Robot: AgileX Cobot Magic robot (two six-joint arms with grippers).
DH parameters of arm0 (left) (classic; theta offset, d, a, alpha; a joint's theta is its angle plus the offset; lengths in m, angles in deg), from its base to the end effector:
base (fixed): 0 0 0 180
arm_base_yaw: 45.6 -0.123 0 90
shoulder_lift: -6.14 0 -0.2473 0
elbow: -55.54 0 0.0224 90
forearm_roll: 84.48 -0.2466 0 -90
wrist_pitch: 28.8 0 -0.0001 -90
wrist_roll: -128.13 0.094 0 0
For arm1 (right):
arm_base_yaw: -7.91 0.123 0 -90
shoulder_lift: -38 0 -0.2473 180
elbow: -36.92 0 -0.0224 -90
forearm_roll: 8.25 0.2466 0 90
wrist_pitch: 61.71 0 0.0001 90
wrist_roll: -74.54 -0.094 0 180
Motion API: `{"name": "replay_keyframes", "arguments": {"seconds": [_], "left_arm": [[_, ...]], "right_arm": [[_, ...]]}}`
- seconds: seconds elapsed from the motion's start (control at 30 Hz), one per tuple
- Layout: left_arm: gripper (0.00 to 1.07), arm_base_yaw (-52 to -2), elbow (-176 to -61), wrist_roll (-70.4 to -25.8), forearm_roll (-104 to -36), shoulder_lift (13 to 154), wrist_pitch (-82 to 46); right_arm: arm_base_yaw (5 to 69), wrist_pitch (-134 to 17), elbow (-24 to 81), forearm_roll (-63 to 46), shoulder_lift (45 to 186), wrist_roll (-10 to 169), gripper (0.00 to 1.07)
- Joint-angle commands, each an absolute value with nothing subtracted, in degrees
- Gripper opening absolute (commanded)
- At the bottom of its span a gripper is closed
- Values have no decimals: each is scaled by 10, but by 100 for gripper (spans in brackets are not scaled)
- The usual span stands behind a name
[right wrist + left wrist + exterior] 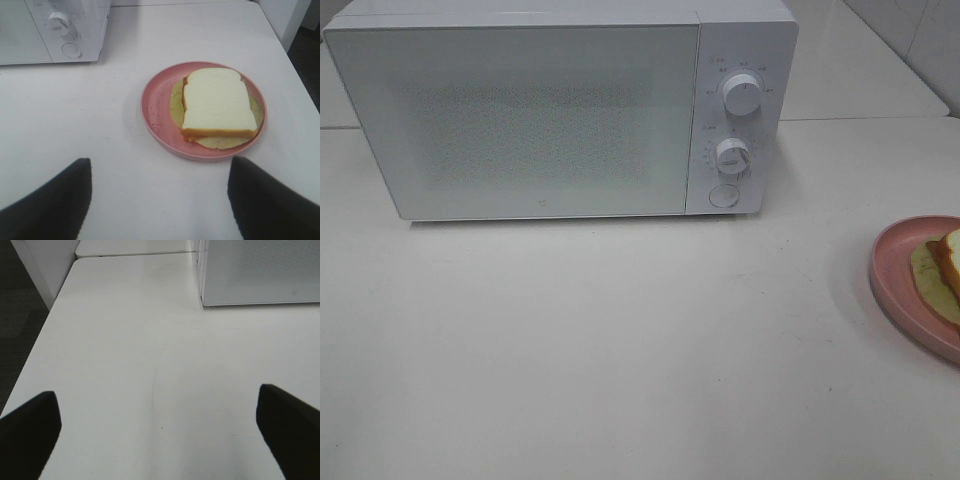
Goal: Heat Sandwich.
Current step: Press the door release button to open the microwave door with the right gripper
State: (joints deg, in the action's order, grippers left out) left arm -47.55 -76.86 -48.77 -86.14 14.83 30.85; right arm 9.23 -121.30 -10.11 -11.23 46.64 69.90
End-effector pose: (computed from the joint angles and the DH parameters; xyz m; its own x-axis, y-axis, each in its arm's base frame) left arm 0.0326 0.0035 0.2747 -0.4399 0.0537 -0.8965 -0.0263 0.9970 0.0727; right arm 0.0315 -0.0035 0.2776 -0.4245 0.0448 -0.9043 0.0408 0.9987 0.0303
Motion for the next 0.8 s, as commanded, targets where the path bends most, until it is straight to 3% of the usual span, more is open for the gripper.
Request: {"name": "replay_keyframes", "arguments": {"seconds": [0.03,0.8], "left_arm": [[100,-476,-767,-492,-862,133,305],[100,-476,-767,-492,-862,133,305]], "right_arm": [[92,-1211,-101,-112,458,700,75],[92,-1202,-82,-114,471,700,75]]}}
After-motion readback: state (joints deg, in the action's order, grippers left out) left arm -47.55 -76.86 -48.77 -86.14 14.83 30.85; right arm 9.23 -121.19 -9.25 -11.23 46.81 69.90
